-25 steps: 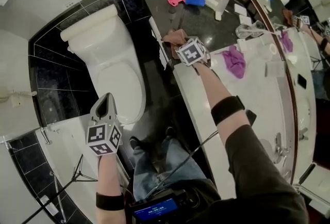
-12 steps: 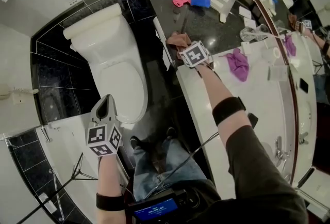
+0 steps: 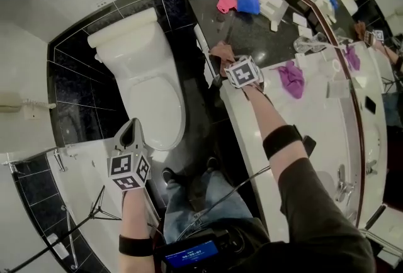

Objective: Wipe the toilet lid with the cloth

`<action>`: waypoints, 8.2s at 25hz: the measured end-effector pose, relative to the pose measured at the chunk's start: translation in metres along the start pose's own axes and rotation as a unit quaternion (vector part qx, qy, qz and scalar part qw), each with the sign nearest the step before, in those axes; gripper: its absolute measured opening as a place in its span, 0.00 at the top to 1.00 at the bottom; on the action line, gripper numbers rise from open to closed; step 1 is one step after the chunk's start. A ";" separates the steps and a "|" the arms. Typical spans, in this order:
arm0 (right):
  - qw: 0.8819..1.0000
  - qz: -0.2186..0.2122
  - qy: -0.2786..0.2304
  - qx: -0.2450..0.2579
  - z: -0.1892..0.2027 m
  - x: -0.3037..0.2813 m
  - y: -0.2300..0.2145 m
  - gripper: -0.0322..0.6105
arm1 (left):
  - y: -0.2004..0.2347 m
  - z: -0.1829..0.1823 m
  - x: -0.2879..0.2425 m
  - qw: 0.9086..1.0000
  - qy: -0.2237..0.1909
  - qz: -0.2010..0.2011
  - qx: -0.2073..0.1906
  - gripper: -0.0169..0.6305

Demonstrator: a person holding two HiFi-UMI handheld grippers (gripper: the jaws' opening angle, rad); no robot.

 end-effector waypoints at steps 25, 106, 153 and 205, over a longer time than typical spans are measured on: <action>0.989 -0.093 -0.114 0.003 0.046 0.214 0.257 0.84 | 0.083 0.034 0.147 0.999 -0.036 0.016 -0.015 0.97; 0.985 -0.054 0.088 0.141 0.076 -0.422 0.286 0.84 | 0.204 0.297 -0.187 0.998 0.063 -0.013 0.012 0.97; 0.984 -0.004 0.127 0.126 0.147 -0.379 0.254 0.84 | 0.192 0.287 -0.175 0.998 0.053 -0.003 0.021 0.97; 0.979 -0.080 0.110 0.150 0.207 -0.304 0.359 0.84 | 0.188 0.295 -0.105 0.998 0.048 -0.020 0.027 0.97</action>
Point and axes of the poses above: the fingertips, and each gripper's own axes: x backward along the fingers, y to its left, z out of its underside, the point moved 9 cm from there along x, backward along the fingers, and after that the axes turned 9 degrees about -x, right-handed, at the moved point
